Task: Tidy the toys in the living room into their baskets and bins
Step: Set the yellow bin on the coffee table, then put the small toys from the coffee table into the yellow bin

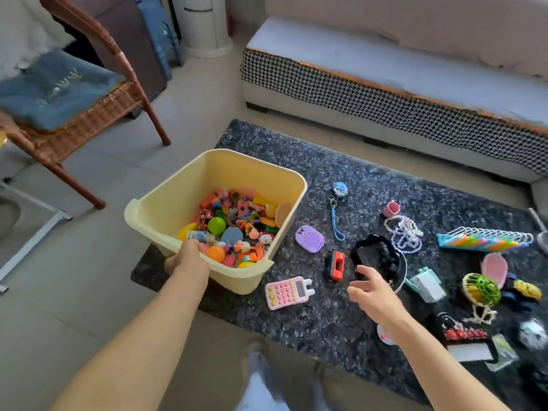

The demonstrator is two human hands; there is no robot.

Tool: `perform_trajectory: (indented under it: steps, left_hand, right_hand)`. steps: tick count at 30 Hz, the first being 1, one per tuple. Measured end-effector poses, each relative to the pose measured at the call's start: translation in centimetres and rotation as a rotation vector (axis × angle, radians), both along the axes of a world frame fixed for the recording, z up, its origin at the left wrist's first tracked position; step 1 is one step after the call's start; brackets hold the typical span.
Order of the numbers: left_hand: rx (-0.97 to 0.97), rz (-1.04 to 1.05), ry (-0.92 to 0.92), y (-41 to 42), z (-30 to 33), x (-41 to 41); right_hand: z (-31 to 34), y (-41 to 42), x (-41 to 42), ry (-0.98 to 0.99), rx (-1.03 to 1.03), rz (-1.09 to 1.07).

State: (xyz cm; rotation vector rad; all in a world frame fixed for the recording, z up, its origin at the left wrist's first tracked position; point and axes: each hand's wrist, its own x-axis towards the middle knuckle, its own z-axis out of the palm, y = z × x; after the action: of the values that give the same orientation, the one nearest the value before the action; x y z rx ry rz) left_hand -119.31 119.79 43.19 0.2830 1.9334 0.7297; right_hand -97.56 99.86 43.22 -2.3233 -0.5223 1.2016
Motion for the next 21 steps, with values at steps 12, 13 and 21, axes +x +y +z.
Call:
perform_trajectory:
  steps: [12, 13, 21]
  left_hand:
    - [0.02, 0.13, 0.065, -0.5, -5.1, 2.6]
    - [0.025, 0.141, 0.07, -0.7, -5.6, 2.7]
    - [0.124, 0.153, 0.123, -3.7, -10.2, 3.6]
  right_hand:
    - [-6.2, 0.2, 3.0, 0.077, -0.118, 0.188]
    - [-6.7, 0.3, 3.1, 0.068, -0.117, 0.229]
    - [-12.5, 3.8, 2.5, -0.065, -0.069, 0.6]
